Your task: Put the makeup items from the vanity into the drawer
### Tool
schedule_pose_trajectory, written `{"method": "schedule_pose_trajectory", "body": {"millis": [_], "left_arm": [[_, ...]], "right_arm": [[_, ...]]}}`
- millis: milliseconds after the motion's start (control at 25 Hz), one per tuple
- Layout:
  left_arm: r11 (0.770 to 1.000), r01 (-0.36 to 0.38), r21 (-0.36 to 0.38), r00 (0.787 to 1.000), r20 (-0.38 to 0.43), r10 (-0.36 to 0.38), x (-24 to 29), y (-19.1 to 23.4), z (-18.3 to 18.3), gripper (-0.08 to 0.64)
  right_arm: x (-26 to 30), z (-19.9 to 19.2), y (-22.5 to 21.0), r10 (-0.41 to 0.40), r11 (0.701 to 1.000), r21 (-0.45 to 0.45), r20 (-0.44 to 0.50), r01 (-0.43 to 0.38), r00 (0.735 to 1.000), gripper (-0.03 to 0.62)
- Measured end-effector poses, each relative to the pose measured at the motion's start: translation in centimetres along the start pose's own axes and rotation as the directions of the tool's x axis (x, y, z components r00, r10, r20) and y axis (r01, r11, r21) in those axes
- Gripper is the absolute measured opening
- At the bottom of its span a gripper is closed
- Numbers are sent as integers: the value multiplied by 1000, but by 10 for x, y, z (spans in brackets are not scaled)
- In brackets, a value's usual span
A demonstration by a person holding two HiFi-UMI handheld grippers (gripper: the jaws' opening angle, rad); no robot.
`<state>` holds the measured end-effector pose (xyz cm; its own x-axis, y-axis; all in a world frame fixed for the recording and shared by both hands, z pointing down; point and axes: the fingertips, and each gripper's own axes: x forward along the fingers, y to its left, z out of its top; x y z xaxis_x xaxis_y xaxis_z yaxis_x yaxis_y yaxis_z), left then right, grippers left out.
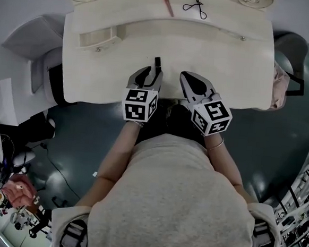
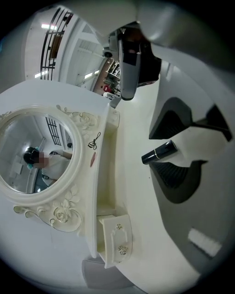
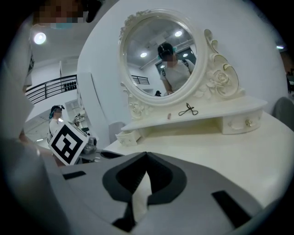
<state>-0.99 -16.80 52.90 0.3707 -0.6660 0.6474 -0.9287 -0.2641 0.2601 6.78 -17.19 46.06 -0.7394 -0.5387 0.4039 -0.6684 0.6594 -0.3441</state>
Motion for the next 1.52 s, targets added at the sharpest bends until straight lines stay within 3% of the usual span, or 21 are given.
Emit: {"method": "schedule_pose_trajectory", "body": {"millis": [480, 840, 1040, 1200, 1520], "left_arm": [[999, -17, 36, 995, -102, 20, 30, -1, -17, 138], [993, -71, 96, 989, -123, 83, 35, 4, -22, 109], [995, -51, 84, 992, -109, 60, 32, 2, -21, 104], [998, -52, 34, 997, -57, 54, 21, 4, -11, 106], [999, -46, 11, 999, 8, 46, 5, 12, 8, 106]], "right_arm": [[-1, -21, -19, -23, 999, 45, -22, 24, 999, 8], [-2, -30, -24, -9, 997, 75, -21, 11, 1000, 8], [-2, -29, -25, 14, 998, 60, -25, -13, 1000, 8], [1, -23, -22, 39, 999, 37, -24, -38, 999, 8], [8, -17, -16, 58, 998, 12, -27, -58, 998, 8]]}}
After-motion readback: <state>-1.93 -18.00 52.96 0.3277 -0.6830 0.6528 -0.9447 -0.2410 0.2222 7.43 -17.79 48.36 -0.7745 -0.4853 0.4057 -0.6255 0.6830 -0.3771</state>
